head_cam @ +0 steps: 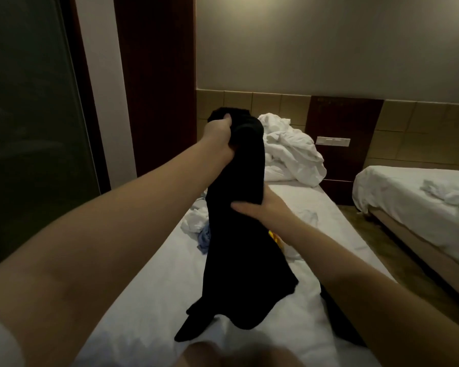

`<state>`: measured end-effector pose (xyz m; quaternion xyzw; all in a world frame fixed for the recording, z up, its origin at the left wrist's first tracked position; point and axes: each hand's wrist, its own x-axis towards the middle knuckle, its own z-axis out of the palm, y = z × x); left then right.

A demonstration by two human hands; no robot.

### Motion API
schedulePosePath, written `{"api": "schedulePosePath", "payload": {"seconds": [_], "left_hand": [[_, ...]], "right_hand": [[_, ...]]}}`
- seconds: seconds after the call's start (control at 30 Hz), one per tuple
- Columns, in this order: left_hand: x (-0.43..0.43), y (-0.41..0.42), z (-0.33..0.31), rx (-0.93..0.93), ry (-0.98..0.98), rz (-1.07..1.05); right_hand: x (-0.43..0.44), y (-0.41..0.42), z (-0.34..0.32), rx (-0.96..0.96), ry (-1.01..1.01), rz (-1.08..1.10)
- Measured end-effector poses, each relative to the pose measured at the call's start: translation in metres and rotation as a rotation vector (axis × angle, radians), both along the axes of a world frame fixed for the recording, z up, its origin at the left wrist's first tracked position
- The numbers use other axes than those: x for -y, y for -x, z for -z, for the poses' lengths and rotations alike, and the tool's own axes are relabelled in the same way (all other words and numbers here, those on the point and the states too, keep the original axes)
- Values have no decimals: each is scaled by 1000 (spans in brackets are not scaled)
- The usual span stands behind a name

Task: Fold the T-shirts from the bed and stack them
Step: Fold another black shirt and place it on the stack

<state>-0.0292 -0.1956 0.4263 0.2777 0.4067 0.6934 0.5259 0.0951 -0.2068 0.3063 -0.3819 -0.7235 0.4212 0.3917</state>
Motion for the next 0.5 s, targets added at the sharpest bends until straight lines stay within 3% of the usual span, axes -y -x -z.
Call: {"api": "schedulePosePath", "payload": {"seconds": [0.17,0.23,0.3,0.37,0.43,0.5], "left_hand": [[3,27,-4,58,-61,-20],[12,38,1,-231,-110,-45],[21,43,11,-712,-161,-103],[29,38,23,-1033,-256,76],[36,25,33,-1189,-285,384],[39,15,40,-1207,-304,507]], "right_hand": [[-17,-27,8,-101,77,79],[-22,-30,-8,-114,25,165],[-22,-29,-28,-109,-42,174],[-18,-25,-49,-78,-90,133],[-13,-18,-64,-30,-124,82],[-10,-13,-73,-5,-100,44]]}}
